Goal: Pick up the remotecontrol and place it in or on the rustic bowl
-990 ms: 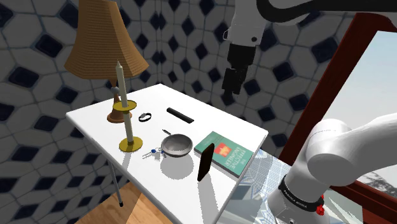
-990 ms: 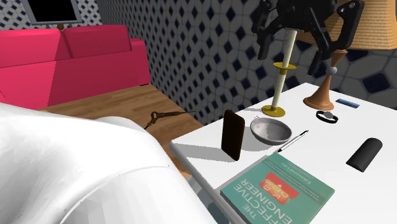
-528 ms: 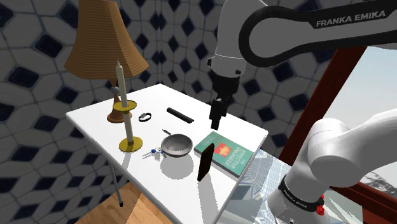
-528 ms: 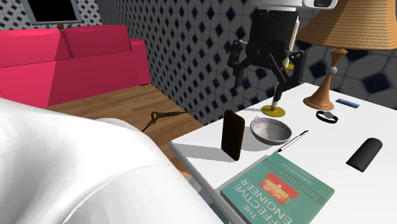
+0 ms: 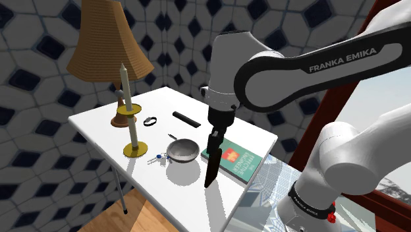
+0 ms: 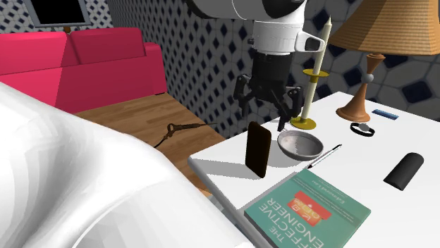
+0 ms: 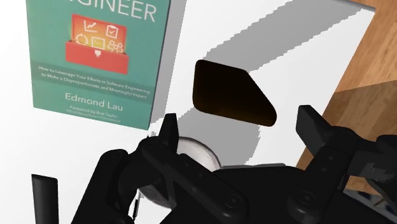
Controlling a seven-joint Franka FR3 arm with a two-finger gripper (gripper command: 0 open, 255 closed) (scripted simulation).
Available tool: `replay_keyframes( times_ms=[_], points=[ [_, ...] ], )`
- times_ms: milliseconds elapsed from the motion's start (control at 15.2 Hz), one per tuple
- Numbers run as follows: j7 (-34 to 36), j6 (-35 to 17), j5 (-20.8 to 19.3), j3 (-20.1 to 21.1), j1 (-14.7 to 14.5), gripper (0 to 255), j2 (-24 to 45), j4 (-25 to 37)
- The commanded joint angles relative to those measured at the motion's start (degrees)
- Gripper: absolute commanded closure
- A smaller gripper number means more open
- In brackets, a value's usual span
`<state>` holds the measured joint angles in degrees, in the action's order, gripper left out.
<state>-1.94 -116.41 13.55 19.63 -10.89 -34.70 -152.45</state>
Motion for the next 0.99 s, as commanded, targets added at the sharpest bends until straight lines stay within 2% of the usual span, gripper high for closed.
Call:
replay_keyframes(
  times_ms=[0,264,792,858,924],
  points=[
    [0.06,-2.14,0.33,0.54,-0.18,0,0.86,-1.23],
    [0.06,-6.41,0.86,1.37,-0.28,0,2.74,-3.63],
    [0.06,-6.4,0.86,1.37,-0.28,0,2.74,-3.62],
    [0.06,-6.4,0.86,1.37,-0.28,255,2.74,-3.62],
    [0.06,-6.4,0.86,1.37,-0.28,255,2.74,-3.62]
  ],
)
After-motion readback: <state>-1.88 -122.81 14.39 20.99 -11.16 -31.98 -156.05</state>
